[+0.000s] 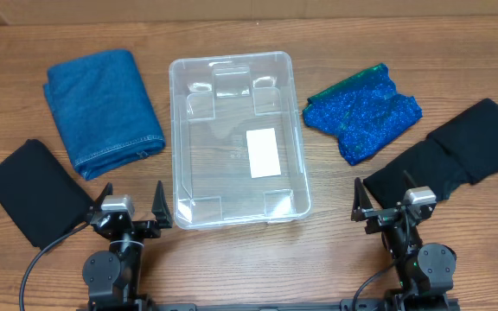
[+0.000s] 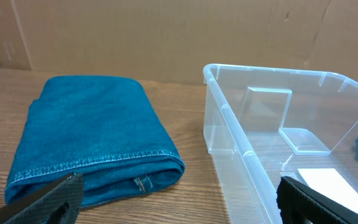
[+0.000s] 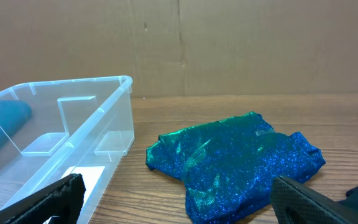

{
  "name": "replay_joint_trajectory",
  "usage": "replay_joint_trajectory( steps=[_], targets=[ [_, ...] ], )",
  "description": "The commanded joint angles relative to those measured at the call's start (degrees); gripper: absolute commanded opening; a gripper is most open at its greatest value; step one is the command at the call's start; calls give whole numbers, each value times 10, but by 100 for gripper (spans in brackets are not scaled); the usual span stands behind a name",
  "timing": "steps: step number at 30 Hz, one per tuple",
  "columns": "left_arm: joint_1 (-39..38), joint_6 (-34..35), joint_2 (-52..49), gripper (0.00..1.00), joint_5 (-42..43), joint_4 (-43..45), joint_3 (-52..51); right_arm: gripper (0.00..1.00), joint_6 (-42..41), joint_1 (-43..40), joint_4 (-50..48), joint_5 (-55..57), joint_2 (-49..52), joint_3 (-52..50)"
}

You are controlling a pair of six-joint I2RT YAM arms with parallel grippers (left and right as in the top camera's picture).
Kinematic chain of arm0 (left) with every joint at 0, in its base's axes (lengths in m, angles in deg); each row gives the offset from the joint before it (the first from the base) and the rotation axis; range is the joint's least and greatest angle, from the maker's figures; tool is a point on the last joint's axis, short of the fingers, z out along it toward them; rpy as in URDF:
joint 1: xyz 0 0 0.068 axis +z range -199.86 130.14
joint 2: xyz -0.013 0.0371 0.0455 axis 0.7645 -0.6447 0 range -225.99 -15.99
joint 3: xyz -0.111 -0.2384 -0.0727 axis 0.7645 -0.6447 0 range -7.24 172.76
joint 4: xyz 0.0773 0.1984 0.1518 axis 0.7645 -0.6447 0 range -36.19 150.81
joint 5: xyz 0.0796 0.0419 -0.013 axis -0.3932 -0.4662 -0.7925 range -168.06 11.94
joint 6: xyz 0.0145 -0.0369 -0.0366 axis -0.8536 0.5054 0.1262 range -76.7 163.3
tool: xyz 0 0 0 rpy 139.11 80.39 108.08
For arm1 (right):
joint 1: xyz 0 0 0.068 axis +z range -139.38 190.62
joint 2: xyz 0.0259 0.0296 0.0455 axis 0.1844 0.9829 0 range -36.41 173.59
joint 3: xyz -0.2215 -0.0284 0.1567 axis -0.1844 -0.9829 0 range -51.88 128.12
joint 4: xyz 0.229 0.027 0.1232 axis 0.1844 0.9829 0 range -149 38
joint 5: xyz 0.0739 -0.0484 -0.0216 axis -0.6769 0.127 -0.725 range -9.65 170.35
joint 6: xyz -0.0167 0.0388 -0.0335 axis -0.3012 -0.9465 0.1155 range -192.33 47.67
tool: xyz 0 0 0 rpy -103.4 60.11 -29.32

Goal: Pack container

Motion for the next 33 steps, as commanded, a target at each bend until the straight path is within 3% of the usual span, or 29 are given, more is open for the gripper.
replay_joint_trajectory(
  steps=[1,25,27,29,33],
  targets=[
    [-3,8,6,100,-9,4,-7,100,2,-2,-2,5,-3,1],
    [-3,9,6,100,-9,4,-7,100,2,-2,-2,5,-3,1],
    [-3,47,6,100,-8,4,-4,100,-10,-2,6,5,-3,9],
    [-3,97,6,100,-9,-9,18,100,-48,-2,12,23,0,30],
    [-3,111,-33,100,-24,-120,167,100,-50,-2,64,24,87,142]
  ],
)
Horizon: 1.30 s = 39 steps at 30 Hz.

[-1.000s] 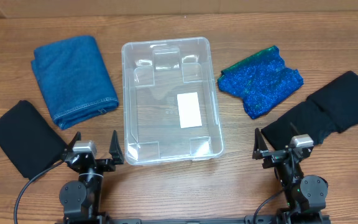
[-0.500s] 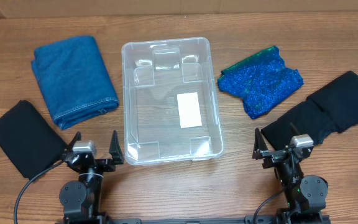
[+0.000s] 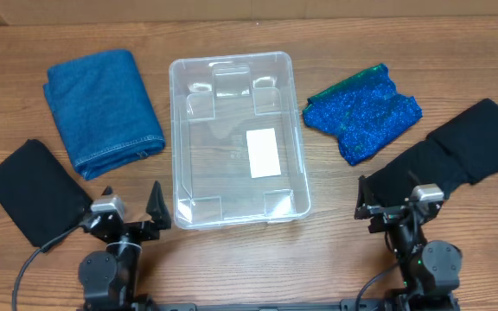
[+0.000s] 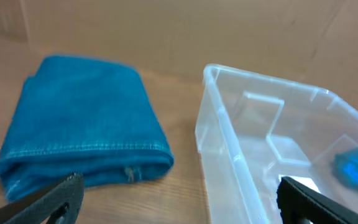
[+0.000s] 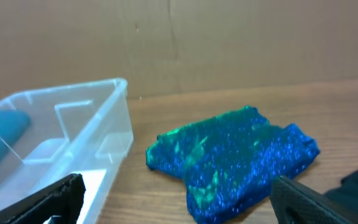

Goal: Pack container

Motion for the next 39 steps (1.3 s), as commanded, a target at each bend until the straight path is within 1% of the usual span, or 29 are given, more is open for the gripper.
replay_joint_trajectory(
  steps=[1,3,4,6,7,8,9,11,12,13,14,18,19,22,24,27,30,31,32,34,35,39],
  targets=[
    [-3,18,-66,100,-32,-66,165,100,-12,-2,33,10,106,130],
    [-3,-14,-148,100,-35,-103,254,100,-12,-2,55,10,198,209],
    [-3,-18,-196,100,-37,-130,301,100,-12,-2,83,10,266,270],
    [-3,-18,-313,100,-38,-215,412,100,-12,-10,170,10,412,407],
    [-3,-18,-377,100,-38,-275,476,100,-12,-22,226,9,488,482],
    [-3,-18,-420,100,-38,-318,520,100,-12,-33,276,6,549,544],
    [-3,-18,-452,100,-39,-348,551,100,-12,-43,315,1,601,596],
    [-3,-18,-529,100,-38,-405,620,100,-12,-73,418,-32,745,728],
    [-3,-18,-556,100,-38,-422,640,100,-12,-82,448,-47,803,775],
    [-3,-19,-579,100,-39,-439,653,100,-12,-89,457,-47,858,802],
    [-3,-19,-596,100,-40,-449,654,100,-13,-96,449,-51,899,801],
    [-3,-24,-613,100,-41,-463,654,100,-75,-131,450,-83,997,795],
    [-3,-25,-613,100,-46,-463,654,100,-87,-140,449,-91,1012,788],
    [-3,-25,-613,100,-53,-461,654,100,-88,-155,445,-115,1048,760],
    [-3,-25,-613,100,-53,-459,654,100,-88,-155,419,-137,1069,738],
    [-3,-25,-613,100,-53,-459,654,100,-135,-154,368,-154,1107,716],
    [-3,-25,-613,100,-52,-459,654,100,-163,-153,346,-156,1131,714],
    [-3,-24,-613,100,-51,-459,654,67,-163,-151,342,-156,1132,715],
    [-3,-24,-613,100,-51,-459,654,48,-159,-151,344,-170,1132,715],
    [-3,-24,-613,100,-51,-459,654,16,-130,-151,346,-206,1127,726],
    [-3,-24,-613,100,-51,-459,654,4,-119,-151,350,-214,1119,737],
    [-3,-24,-613,100,-51,-464,654,4,-66,-143,378,-216,1042,814]
  ],
)
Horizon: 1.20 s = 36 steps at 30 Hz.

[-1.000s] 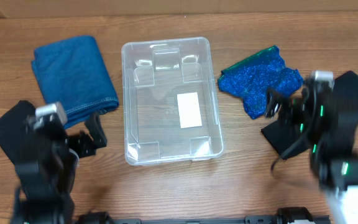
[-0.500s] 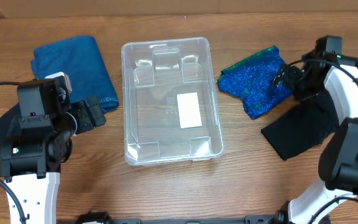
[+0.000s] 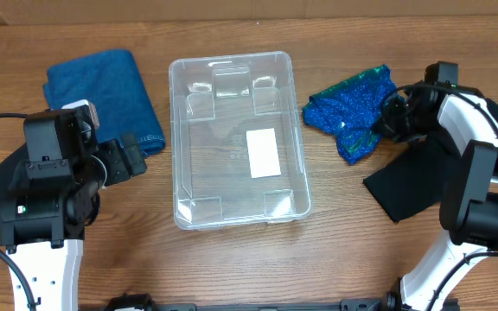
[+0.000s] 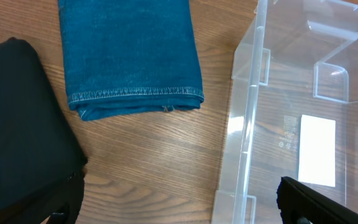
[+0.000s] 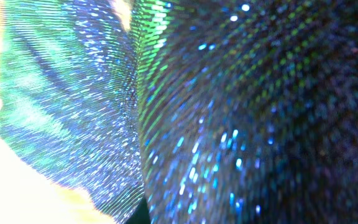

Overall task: Pack container
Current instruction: 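Reach the right gripper to the blue sequined cloth and grasp it, then carry the sequined cloth into the bin and release it flat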

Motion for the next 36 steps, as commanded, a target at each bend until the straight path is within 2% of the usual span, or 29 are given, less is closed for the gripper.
replay_joint_trajectory(
  steps=[1,6,11,12,14,17,20,28,29,30,32,36],
  targets=[
    [-3,-15,1,100,-6,-1,14,4,70,18,17,-19,-104,96],
    [-3,-15,1,100,-6,-2,14,4,139,79,73,-19,-210,215],
    [-3,-15,1,100,-6,-2,14,4,293,234,116,-18,-262,268],
    [-3,-15,1,100,-6,-2,14,4,314,290,124,5,-258,265],
    [-3,-15,1,100,-6,-2,14,4,314,336,123,40,-245,256],
    [-3,-15,1,100,-6,-1,14,4,317,379,124,39,-209,248],
    [-3,-15,1,100,-6,-2,14,4,377,426,124,39,-144,247],
    [-3,-15,1,100,-6,-3,14,4,419,445,87,22,-25,247],
    [-3,-15,1,100,-6,-3,14,15,406,442,82,50,-15,247],
    [-3,-15,1,100,-6,-3,14,100,355,436,66,123,-7,247],
    [-3,-15,1,100,-6,-3,14,100,254,420,41,266,3,247],
    [-3,-15,1,100,-5,-3,14,100,253,415,56,301,-41,279]
  ],
)
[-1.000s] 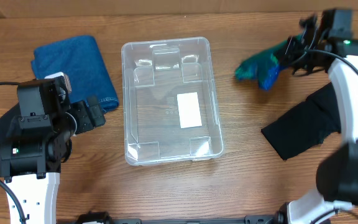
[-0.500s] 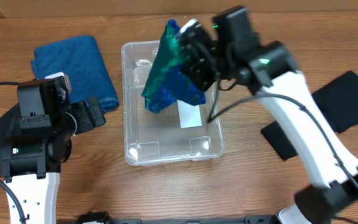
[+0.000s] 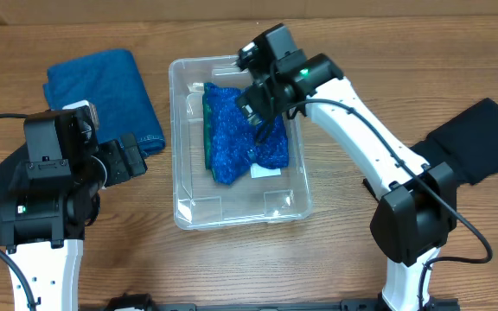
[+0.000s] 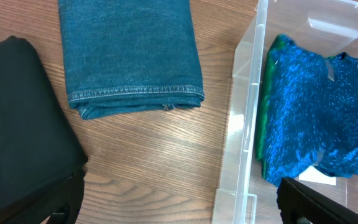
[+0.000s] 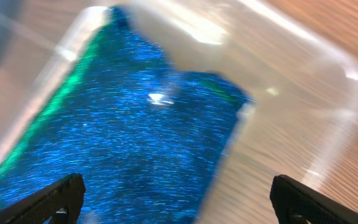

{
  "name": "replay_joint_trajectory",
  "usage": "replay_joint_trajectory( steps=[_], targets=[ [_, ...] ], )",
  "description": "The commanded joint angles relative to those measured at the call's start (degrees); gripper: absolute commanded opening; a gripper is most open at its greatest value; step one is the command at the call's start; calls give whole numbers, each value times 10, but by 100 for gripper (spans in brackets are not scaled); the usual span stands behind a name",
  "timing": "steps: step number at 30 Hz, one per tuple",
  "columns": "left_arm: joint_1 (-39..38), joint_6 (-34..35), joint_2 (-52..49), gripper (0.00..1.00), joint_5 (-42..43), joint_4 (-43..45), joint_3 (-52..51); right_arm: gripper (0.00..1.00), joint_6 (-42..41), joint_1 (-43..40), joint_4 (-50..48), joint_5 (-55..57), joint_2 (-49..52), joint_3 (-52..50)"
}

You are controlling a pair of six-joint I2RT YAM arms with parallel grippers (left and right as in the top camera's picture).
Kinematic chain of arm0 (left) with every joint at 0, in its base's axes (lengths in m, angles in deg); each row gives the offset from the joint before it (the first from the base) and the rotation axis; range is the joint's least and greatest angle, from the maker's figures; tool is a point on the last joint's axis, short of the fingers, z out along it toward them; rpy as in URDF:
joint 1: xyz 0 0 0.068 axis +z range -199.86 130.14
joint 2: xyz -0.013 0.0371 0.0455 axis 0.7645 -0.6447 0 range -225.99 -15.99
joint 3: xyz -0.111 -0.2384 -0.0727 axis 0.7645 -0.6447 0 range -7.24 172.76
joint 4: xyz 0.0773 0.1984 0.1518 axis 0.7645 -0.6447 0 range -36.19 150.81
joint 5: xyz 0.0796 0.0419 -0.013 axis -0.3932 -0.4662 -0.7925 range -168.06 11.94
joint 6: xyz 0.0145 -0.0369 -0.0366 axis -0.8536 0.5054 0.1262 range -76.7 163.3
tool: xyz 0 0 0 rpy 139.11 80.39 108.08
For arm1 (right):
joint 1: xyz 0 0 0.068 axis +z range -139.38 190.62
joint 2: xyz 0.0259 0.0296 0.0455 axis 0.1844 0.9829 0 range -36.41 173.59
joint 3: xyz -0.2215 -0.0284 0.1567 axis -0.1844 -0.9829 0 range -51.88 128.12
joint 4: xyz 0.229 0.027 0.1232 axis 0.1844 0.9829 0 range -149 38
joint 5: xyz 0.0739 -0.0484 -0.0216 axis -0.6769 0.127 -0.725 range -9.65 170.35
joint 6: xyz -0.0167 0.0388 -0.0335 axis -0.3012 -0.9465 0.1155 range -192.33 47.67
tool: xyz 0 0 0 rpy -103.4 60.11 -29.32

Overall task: Pack container
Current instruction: 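Carry the sequined cloth into the bin and release it flat, then grasp the right black cloth and lay it in the bin's front half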

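Observation:
The clear plastic container (image 3: 180, 177) stands mid-table. A sparkly blue-green cloth (image 3: 240, 134) lies inside it, filling the left and middle of the floor; the same cloth (image 5: 123, 143) fills the right wrist view. My right gripper (image 3: 256, 97) hangs open just above that cloth, holding nothing. My left gripper (image 3: 132, 157) is open over bare wood left of the container, between the folded blue denim (image 4: 129, 56) and a black cloth (image 4: 17, 130). In the left wrist view the container wall (image 4: 244, 124) stands to the right of the denim, with the sparkly cloth (image 4: 309, 118) behind it.
A second black cloth (image 3: 474, 138) lies at the right side of the table. The denim (image 3: 102, 86) lies at the back left. A white label (image 3: 268, 173) peeks out under the sparkly cloth. A cardboard wall runs along the far edge.
The sparkly cloth was on the table right of the container with my right gripper pressed into it. Now it lies inside the container and the right gripper is open above it. The left arm has not moved.
Both arms sat low at the table's front edge, open, with the container holding only its label. Then the left arm stood over the wood beside the denim and the right gripper was at the sparkly cloth. Now that cloth is in the container.

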Motion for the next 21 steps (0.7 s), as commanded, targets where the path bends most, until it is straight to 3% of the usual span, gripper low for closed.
replay_joint_trajectory(
  steps=[1,4,6,11,15,21],
  targets=[
    [-3,-14,1,100,-5,1,14,100,-29,8,-7,73,-61,39],
    [-3,-14,1,100,-5,0,14,100,-114,-1,-17,166,-128,47],
    [-3,-14,1,100,-6,1,14,100,-223,-58,0,226,-190,47],
    [-3,-14,1,100,-6,-2,14,100,-384,-355,155,76,-231,42],
    [-3,-14,1,100,-6,5,14,100,-390,-526,227,-24,-229,-42],
    [-3,-14,0,100,-6,11,14,100,-368,-586,177,-37,-229,-256]
  ],
)
